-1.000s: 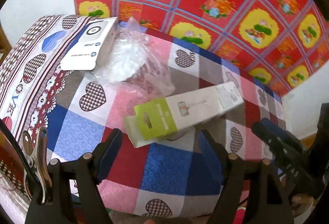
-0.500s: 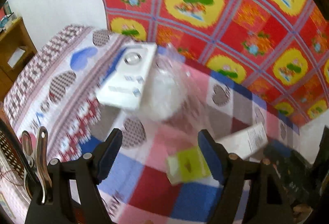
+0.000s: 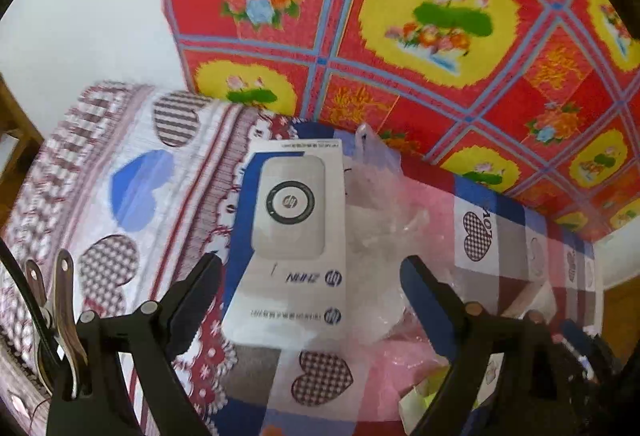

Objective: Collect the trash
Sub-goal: 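Lower the right gripper to the selfie stick box while the left lowers to the HP box, then close the left gripper on the HP box while the right closes on the selfie stick box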

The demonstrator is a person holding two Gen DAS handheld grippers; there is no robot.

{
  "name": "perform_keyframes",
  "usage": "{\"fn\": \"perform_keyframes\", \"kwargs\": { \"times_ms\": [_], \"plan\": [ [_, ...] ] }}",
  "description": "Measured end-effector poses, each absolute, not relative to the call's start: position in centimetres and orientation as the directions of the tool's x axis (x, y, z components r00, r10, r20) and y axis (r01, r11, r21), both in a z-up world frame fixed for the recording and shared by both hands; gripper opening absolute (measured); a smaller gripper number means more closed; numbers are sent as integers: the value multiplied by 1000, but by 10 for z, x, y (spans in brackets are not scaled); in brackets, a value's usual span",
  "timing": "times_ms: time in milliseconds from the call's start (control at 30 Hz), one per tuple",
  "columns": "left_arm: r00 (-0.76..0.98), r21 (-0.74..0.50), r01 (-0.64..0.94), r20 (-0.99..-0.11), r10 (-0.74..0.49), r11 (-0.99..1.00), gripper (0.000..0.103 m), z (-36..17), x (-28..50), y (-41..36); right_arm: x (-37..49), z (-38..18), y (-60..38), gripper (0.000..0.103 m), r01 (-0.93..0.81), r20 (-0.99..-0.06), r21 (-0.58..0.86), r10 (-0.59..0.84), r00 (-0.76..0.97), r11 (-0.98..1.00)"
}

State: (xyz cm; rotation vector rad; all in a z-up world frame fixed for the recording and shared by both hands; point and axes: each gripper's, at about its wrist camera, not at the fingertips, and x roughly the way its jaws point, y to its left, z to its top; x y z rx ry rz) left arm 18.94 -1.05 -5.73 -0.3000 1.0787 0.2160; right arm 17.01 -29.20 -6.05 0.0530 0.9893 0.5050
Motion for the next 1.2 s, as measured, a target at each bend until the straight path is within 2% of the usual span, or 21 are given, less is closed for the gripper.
{"fn": "perform_keyframes", "kwargs": {
  "times_ms": [100,300,500,567,600,633,667,700,800,1067,1200],
  "plan": [
    [434,-155,-303,-901,-9,940,93,-70,202,-2,165,-60,-287,52,-351,-787,268,415,457,897],
    [411,-134,-287,-912,-5,948,93,-88,218,12,151,-58,-283,52,-295,-791,261,379,481,919],
    [322,-176,-301,-944,-74,937,94,-114,229,14,146,-61,-279,52,-252,-798,269,362,482,930],
    [346,-178,-300,-936,-67,937,94,-111,229,12,145,-62,-278,52,-243,-795,285,370,480,927],
    [337,-177,-303,-939,-68,936,92,-113,230,13,144,-63,-279,55,-230,-794,297,373,480,927],
    [343,-174,-307,-937,-62,936,90,-112,229,13,145,-64,-280,64,-210,-796,312,375,475,927],
    [345,-169,-320,-937,-52,932,86,-111,228,14,146,-66,-282,67,-191,-799,321,373,471,928],
    [346,-169,-332,-937,-47,928,82,-110,227,15,147,-68,-284,70,-168,-800,335,374,469,927],
    [362,-208,-358,-930,-71,910,80,-105,219,24,153,-73,-288,74,-109,-802,380,386,456,919],
    [426,-194,-335,-904,-35,922,80,-75,187,37,178,-82,-268,75,-7,-846,379,349,403,925],
    [442,-202,-314,-896,-45,928,80,-63,173,41,189,-87,-253,76,25,-880,311,278,385,950]
  ]
}}
